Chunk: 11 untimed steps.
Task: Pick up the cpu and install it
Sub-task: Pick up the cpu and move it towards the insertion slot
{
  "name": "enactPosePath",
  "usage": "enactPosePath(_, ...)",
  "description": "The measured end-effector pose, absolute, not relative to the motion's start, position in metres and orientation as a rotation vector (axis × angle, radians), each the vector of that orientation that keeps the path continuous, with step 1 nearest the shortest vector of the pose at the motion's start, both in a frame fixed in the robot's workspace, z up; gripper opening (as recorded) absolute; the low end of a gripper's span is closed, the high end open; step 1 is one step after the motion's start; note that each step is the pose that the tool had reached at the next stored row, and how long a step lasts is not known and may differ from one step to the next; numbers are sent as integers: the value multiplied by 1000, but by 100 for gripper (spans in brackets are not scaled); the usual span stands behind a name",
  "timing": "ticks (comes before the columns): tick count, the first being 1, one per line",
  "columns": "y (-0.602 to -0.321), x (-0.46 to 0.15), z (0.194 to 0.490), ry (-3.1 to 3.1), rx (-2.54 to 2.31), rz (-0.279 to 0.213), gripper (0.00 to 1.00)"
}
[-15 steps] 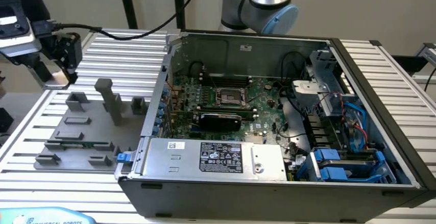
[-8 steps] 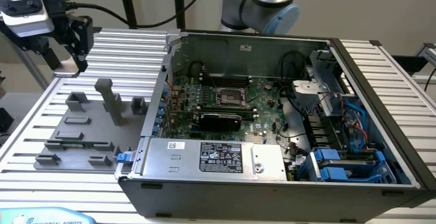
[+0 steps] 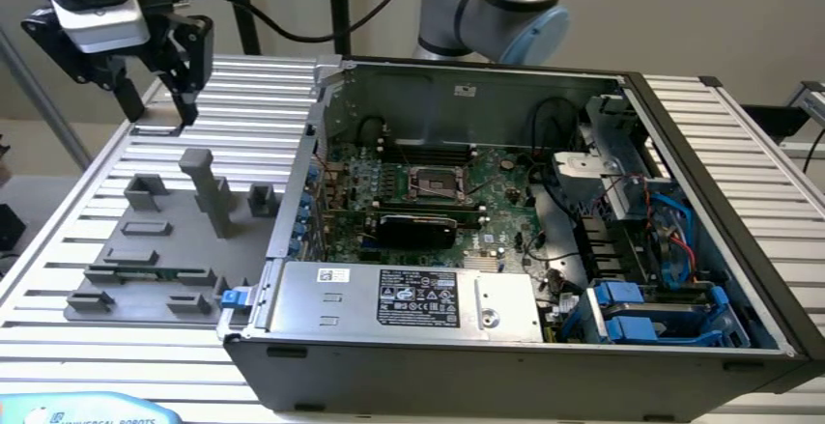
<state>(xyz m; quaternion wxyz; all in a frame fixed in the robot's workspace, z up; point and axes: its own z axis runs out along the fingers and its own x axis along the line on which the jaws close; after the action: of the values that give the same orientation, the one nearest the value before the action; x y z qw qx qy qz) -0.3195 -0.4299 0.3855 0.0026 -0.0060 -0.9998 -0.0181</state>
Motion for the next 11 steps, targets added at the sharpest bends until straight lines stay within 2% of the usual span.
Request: enactPosePath(11, -430, -270, 387, -3134, -19, -75, 55)
